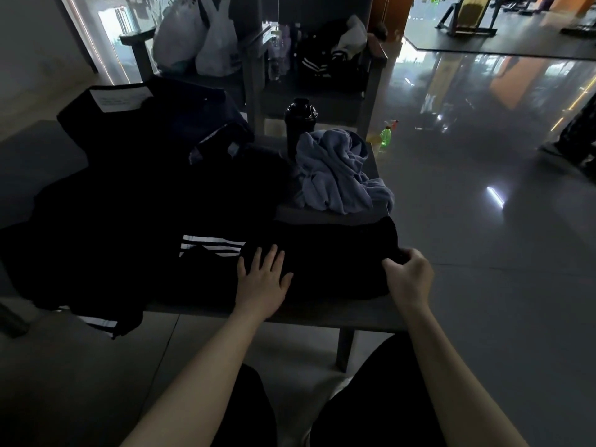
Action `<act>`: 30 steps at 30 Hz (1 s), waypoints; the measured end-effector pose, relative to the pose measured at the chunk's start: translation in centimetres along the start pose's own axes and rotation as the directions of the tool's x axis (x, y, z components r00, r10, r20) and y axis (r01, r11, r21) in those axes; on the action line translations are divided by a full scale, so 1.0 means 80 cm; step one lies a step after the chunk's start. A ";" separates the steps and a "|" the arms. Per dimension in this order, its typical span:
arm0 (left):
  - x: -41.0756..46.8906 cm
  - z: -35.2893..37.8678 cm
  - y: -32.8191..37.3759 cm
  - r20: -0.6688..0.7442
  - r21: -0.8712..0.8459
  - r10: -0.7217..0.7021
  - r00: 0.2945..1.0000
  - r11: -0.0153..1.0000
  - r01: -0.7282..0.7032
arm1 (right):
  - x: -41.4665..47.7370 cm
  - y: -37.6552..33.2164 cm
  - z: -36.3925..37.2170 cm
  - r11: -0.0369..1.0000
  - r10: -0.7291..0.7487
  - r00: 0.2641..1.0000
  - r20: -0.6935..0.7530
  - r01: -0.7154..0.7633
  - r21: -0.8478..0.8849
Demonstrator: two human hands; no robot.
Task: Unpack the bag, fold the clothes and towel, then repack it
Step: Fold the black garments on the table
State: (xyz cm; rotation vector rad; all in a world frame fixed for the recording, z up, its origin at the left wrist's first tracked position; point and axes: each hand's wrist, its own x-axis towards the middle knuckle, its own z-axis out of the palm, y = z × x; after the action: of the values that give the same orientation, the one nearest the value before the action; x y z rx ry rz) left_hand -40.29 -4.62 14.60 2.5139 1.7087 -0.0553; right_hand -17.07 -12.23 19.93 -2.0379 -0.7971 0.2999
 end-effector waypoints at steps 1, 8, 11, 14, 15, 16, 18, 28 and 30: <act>0.000 0.000 0.000 -0.002 0.014 -0.005 1.000 1.000 0.005 | -0.006 -0.011 0.006 0.994 -0.106 0.994 -0.019 0.106 -0.012; 0.006 0.000 -0.002 0.038 -0.003 -0.008 0.999 1.000 0.008 | -0.059 -0.026 0.069 0.662 -0.625 0.645 0.440 0.737 -0.140; 0.004 -0.001 -0.005 0.045 -0.022 0.007 0.999 1.000 -0.006 | -0.069 -0.009 0.078 0.660 -0.641 0.617 0.456 0.747 -0.083; 0.007 -0.005 -0.011 0.018 -0.084 0.065 0.998 0.994 -0.063 | -0.071 0.002 0.076 0.674 -0.624 0.685 0.376 0.715 -0.184; 0.009 -0.007 -0.016 0.001 -0.125 0.078 0.997 0.989 -0.077 | -0.071 0.003 0.075 0.704 -0.575 0.734 0.361 0.669 -0.239; 0.011 -0.009 -0.023 -0.025 -0.154 0.086 0.996 0.984 -0.089 | -0.072 0.004 0.075 0.740 -0.515 0.781 0.353 0.613 -0.275; 0.009 -0.009 -0.034 -0.064 -0.128 0.097 0.993 0.986 -0.105 | -0.071 0.003 0.076 0.811 -0.389 0.835 0.388 0.511 -0.286; 0.001 0.007 -0.042 -0.123 -0.158 0.082 0.989 0.982 -0.101 | -0.061 -0.060 0.090 0.891 -0.410 0.875 0.257 0.445 -0.093; 0.002 0.001 -0.042 -0.096 -0.238 0.079 0.992 0.966 -0.100 | -0.071 -0.067 0.101 0.841 -0.489 0.826 0.280 0.532 -0.101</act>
State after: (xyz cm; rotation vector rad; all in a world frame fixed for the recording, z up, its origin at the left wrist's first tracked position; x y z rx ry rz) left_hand -43.37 -3.24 14.32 2.4381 1.5223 0.2569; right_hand -27.59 -8.42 19.20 -1.8719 -1.5380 0.1746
